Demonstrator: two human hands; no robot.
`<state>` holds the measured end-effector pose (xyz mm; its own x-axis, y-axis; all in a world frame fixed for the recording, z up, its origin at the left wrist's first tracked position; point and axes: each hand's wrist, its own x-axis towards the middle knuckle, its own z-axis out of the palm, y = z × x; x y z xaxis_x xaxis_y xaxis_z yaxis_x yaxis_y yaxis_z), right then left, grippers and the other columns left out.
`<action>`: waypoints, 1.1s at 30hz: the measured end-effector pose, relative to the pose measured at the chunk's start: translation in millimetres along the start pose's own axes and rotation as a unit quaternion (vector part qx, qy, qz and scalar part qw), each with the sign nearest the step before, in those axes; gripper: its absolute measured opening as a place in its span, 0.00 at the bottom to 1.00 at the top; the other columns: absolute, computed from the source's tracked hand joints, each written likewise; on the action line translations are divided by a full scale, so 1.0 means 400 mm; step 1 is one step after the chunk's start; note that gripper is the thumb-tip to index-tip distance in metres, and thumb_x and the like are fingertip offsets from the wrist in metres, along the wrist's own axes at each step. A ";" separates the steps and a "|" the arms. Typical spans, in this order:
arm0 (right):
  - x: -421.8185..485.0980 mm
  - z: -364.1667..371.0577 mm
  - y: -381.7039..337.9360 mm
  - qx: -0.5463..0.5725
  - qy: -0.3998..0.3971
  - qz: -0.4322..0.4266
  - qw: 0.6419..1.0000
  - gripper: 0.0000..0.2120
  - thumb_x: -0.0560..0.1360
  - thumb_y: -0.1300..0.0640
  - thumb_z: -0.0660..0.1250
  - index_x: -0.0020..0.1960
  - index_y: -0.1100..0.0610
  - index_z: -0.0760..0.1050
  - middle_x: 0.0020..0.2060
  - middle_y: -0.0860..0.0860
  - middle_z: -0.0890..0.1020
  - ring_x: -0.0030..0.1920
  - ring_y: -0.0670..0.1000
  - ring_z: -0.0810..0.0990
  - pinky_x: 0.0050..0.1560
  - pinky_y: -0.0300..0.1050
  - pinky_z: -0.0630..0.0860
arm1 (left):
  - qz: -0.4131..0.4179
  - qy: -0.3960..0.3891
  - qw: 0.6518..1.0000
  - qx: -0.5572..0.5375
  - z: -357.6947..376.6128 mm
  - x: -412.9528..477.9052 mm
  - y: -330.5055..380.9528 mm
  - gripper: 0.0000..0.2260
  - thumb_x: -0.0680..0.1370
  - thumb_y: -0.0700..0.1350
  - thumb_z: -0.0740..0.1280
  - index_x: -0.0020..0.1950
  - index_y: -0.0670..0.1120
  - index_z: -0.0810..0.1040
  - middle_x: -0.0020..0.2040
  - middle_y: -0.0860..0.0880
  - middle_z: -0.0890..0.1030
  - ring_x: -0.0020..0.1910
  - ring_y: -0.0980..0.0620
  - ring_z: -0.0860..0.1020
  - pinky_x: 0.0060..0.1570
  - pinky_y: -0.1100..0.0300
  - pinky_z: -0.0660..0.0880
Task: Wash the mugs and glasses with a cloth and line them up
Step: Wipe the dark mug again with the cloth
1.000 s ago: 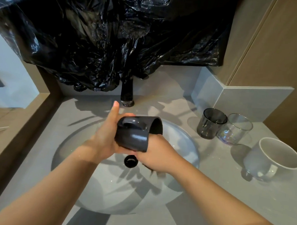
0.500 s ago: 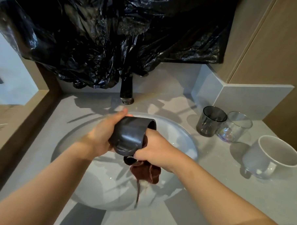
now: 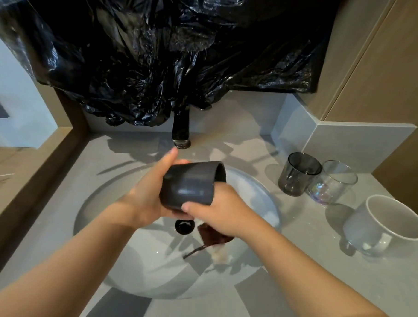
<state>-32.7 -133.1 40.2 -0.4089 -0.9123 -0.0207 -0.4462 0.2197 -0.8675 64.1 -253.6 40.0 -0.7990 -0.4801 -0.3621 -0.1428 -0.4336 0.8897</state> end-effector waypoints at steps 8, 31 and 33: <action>-0.003 -0.024 -0.011 0.530 -0.076 0.150 0.831 0.13 0.67 0.65 0.67 0.51 0.61 0.79 0.42 0.58 0.84 0.41 0.54 0.83 0.44 0.45 0.81 | 0.413 0.117 0.863 0.266 0.010 0.017 -0.070 0.11 0.72 0.58 0.60 0.53 0.59 0.72 0.49 0.62 0.77 0.49 0.65 0.75 0.51 0.70 0.70; 0.014 -0.034 0.015 0.026 -0.074 0.116 0.990 0.07 0.70 0.64 0.69 0.48 0.57 0.77 0.36 0.55 0.78 0.36 0.54 0.77 0.39 0.49 0.75 | 0.345 0.035 0.802 0.486 -0.001 0.029 0.015 0.21 0.78 0.58 0.52 0.43 0.47 0.79 0.40 0.54 0.81 0.44 0.59 0.76 0.51 0.63 0.69; 0.012 -0.026 0.022 0.046 -0.088 0.130 0.986 0.08 0.69 0.64 0.69 0.47 0.55 0.76 0.36 0.54 0.76 0.35 0.53 0.75 0.37 0.48 0.73 | 0.292 0.017 0.786 0.545 0.011 0.022 0.034 0.23 0.80 0.59 0.54 0.37 0.45 0.75 0.34 0.52 0.78 0.36 0.56 0.75 0.44 0.60 0.70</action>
<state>-47.0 -132.1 37.7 -0.3520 -0.8767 -0.3277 -0.2662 0.4294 -0.8630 52.6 -260.4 50.2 -0.9006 -0.3833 0.2049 -0.1888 0.7698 0.6097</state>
